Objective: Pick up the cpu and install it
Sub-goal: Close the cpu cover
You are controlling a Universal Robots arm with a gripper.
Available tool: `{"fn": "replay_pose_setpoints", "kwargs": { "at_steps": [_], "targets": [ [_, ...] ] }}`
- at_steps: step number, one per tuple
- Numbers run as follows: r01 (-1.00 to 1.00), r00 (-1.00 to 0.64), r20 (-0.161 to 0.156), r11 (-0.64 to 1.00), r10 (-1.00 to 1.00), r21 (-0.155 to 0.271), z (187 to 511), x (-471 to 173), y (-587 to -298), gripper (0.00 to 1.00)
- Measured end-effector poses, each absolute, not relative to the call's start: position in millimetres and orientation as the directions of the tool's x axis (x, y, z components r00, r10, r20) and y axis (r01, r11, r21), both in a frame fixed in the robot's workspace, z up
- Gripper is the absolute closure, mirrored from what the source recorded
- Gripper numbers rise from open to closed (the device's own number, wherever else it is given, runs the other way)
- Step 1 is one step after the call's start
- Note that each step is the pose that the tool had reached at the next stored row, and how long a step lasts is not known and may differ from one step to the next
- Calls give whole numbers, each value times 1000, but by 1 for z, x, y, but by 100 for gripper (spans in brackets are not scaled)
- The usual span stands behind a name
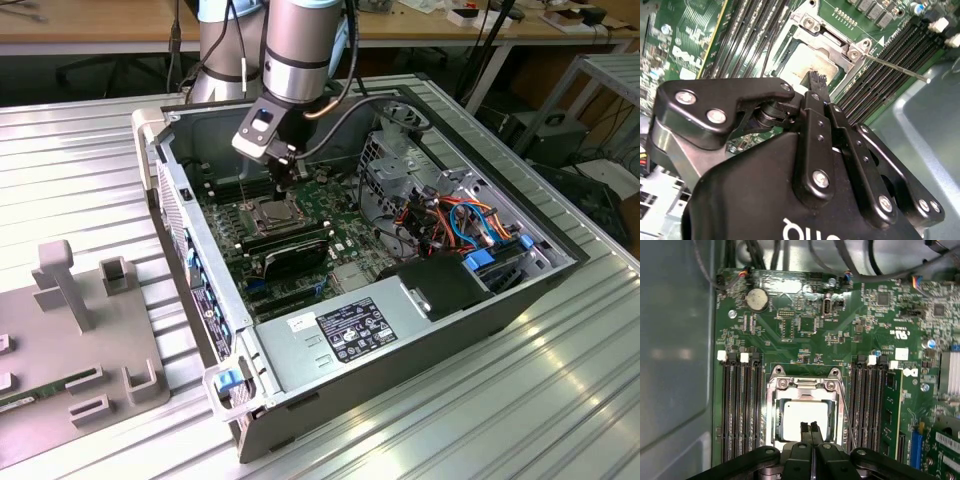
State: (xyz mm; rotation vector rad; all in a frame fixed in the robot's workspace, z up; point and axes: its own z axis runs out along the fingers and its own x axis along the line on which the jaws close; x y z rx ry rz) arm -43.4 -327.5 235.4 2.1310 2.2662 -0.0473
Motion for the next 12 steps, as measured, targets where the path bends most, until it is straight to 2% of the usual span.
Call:
{"fn": "replay_pose_setpoints", "kwargs": {
  "at_steps": [12],
  "targets": [
    [948, -317, -43, 317, 948, -1, 235, -43, -327, 89]
  ]
}}
